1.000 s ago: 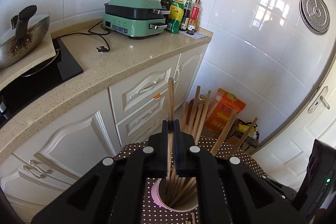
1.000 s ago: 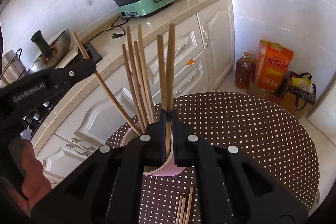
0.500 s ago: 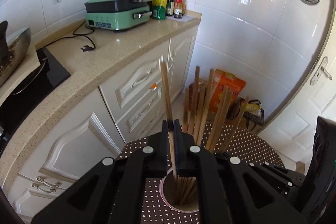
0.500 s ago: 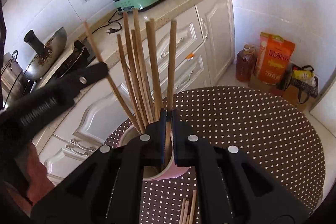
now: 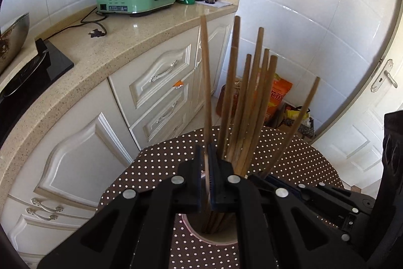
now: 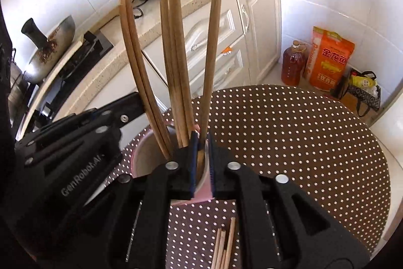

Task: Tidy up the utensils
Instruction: 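Insert the left tool's chopstick into the pink cup while the right tool inserts its chopstick, then open the left tool over the cup while the right tool opens, releasing chopsticks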

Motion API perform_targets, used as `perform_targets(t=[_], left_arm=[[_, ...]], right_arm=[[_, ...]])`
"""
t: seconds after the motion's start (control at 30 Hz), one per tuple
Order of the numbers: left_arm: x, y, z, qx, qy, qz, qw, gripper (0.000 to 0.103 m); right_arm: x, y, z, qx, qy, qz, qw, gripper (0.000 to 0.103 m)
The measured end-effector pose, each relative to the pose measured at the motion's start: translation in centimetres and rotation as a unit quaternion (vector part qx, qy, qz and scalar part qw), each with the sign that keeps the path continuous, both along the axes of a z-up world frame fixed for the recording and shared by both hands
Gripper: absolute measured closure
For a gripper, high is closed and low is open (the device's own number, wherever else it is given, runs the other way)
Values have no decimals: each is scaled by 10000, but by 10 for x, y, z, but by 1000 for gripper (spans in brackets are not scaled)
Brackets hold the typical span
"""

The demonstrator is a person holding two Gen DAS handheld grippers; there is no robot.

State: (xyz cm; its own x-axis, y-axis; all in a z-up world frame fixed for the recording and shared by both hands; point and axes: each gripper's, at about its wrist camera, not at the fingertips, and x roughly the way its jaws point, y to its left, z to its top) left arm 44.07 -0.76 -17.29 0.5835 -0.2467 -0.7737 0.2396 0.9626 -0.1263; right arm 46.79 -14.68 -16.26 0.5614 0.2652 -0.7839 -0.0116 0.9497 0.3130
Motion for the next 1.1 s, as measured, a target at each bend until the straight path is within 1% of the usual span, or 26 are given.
perform_targets(t=[0.03, 0.07, 0.1, 0.13, 0.17, 0.2, 0.4, 0.57, 0.73, 0.87, 0.97, 1.1], left_arm=[[-1, 1, 0, -1, 10, 14, 10000, 97], [-3, 3, 0, 7, 22, 22, 10000, 97], [-5, 3, 0, 19, 29, 22, 10000, 96], [-6, 4, -1, 38, 44, 26, 10000, 90], [-8, 6, 0, 7, 49, 38, 10000, 84], [-11, 7, 1, 6, 27, 53, 10000, 77], [-22, 15, 9, 16, -51, 137, 9999, 75], [-32, 17, 15, 74, -102, 189, 9997, 74], [-49, 17, 28, 89, -236, 275, 9993, 68], [-62, 17, 40, 100, -345, 365, 9987, 66], [-73, 17, 49, 107, -447, 428, 9980, 64], [-91, 15, 65, 131, -613, 491, 9968, 62]], right_arm=[[-1, -1, 0, 29, 26, 3, 10000, 84], [-3, -4, -1, 91, 39, -4, 10000, 81], [-5, -7, -1, 107, 29, -31, 9999, 72], [-8, -8, 0, 87, 16, -70, 9999, 52], [-12, -10, 1, -29, -2, -140, 9999, 44], [-15, -12, 3, -45, -63, -174, 9998, 43], [-26, -23, 10, -38, -93, -259, 9996, 43], [-36, -31, 25, 106, -177, -365, 9991, 43], [-47, -33, 42, 157, -316, -352, 9988, 43], [-59, -35, 55, 136, -427, -330, 9984, 43], [-70, -37, 65, 67, -481, -351, 9982, 34], [-88, -44, 79, 35, -615, -317, 9976, 33]])
